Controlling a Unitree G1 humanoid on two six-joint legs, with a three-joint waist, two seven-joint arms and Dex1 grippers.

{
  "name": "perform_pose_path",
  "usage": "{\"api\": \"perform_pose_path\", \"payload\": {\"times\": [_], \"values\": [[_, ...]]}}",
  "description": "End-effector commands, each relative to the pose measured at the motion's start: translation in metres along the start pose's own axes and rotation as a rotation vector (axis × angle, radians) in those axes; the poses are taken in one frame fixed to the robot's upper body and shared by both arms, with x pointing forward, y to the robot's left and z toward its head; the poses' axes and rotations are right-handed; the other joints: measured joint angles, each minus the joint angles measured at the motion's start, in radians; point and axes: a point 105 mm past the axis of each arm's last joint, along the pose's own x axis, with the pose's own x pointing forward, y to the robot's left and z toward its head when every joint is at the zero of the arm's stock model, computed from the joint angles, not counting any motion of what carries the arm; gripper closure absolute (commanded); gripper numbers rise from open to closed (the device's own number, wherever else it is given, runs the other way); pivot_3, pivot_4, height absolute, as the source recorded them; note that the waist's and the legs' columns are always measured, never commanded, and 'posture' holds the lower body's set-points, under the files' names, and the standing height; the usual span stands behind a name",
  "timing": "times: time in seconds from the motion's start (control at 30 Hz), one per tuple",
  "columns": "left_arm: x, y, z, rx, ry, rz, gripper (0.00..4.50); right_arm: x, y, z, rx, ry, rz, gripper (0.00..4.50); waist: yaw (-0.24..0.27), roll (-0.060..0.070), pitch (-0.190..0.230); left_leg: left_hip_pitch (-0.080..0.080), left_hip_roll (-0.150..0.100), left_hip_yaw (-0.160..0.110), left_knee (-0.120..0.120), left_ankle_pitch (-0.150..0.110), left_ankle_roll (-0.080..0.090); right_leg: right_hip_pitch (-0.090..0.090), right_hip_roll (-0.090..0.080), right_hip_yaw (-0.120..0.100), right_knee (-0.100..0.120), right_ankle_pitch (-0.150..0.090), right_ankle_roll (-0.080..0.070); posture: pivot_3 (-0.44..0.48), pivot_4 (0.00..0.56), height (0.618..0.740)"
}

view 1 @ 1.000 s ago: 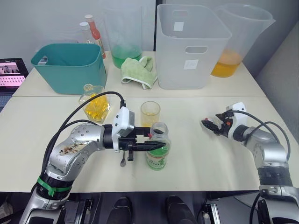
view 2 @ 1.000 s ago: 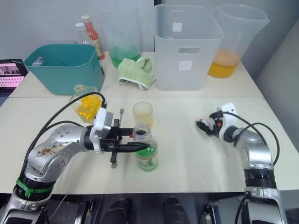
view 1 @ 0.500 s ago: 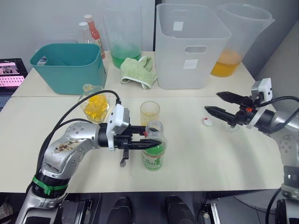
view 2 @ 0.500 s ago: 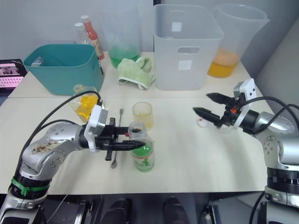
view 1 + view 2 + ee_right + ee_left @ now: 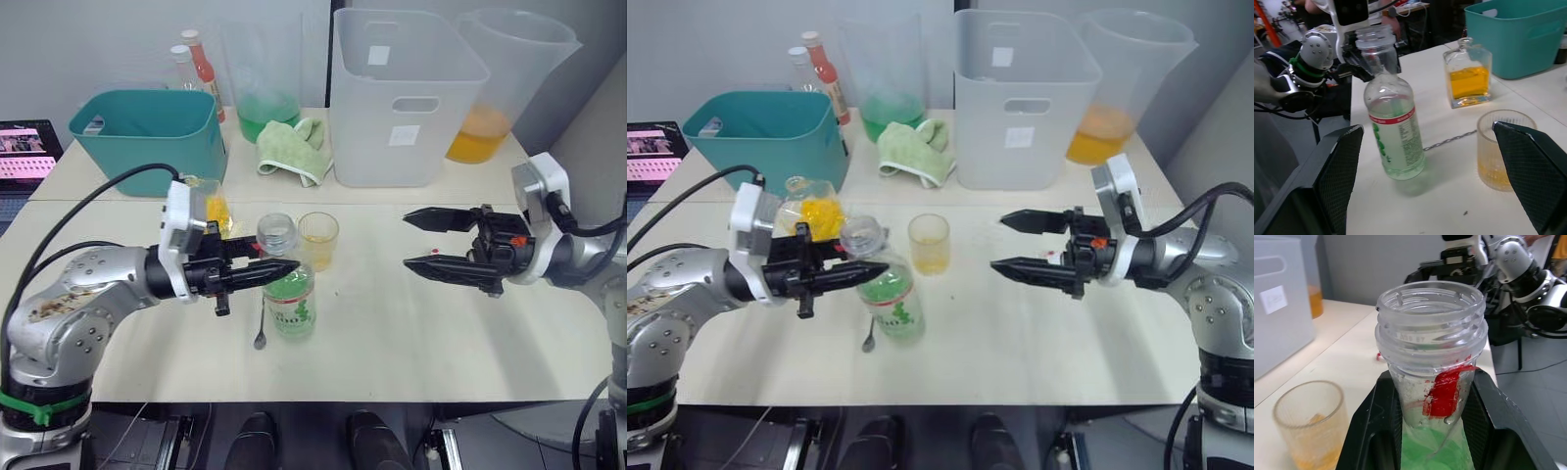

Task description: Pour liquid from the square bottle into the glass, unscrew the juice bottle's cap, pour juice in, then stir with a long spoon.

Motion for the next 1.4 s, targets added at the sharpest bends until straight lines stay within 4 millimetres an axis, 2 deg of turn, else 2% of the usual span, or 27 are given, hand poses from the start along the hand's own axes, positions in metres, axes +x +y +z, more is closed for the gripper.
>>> {"api": "perform_pose_path", "payload": {"times": [0.03,0.17,0.3,0.5,0.7,0.97,1.17,1.4], "values": [[-0.015,0.02,0.019,0.11,-0.029,0.183,3.26,0.006,0.007,0.006,-0.007,-0.008,0.088,0.03,0.001,0.0,0.0,0.0,0.0,0.0,0.0,0.0,0.0,0.0,0.0,0.0,0.0,0.0,0.0,0.0,0.15,0.74],[-0.018,0.045,0.018,0.089,-0.026,0.297,3.26,0.009,0.007,0.006,-0.007,-0.002,0.102,0.03,0.011,0.0,0.0,0.0,0.0,0.0,0.0,0.0,0.0,0.0,0.0,0.0,0.0,0.0,0.0,0.0,0.15,0.74],[-0.015,0.061,0.023,0.133,-0.045,0.336,3.26,0.012,0.008,0.005,-0.014,-0.002,0.083,0.03,0.021,0.0,0.0,-0.001,0.0,0.0,0.0,0.0,0.0,-0.001,0.0,-0.001,-0.001,0.0,0.0,0.0,0.15,0.74],[-0.002,0.087,0.021,0.211,-0.019,0.392,3.26,0.015,0.013,0.003,-0.024,-0.01,0.03,0.03,0.023,0.0,0.0,-0.003,0.0,0.0,0.0,0.0,0.0,-0.002,0.0,-0.001,-0.001,0.0,0.0,0.0,0.15,0.74],[0.021,0.11,0.022,0.357,-0.019,0.429,3.26,0.016,0.02,0.005,-0.048,-0.044,-0.037,0.03,0.023,0.0,0.0,-0.003,-0.001,0.0,0.0,0.0,0.0,-0.002,0.0,-0.001,-0.001,0.0,0.0,0.0,0.15,0.74],[0.048,0.126,0.027,0.552,-0.037,0.452,3.26,0.017,0.027,0.0,-0.047,-0.051,-0.102,0.03,0.024,0.0,0.0,-0.003,-0.001,-0.001,0.0,0.0,0.0,-0.002,0.0,-0.001,-0.001,0.0,0.0,0.0,0.15,0.74],[0.07,0.131,0.016,0.722,0.024,0.432,3.26,0.015,0.028,-0.003,-0.044,-0.063,-0.155,0.03,0.023,0.0,0.0,-0.003,-0.001,-0.001,0.0,0.0,0.0,-0.002,-0.001,-0.001,0.0,0.0,0.0,0.0,0.15,0.74],[0.08,0.132,0.001,0.92,0.093,0.411,3.26,0.014,0.029,-0.009,-0.038,-0.063,-0.198,0.03,0.022,0.0,0.0,-0.004,-0.001,-0.001,0.0,0.0,0.0,-0.002,-0.001,-0.001,0.0,0.0,0.0,0.0,0.15,0.74]]}}
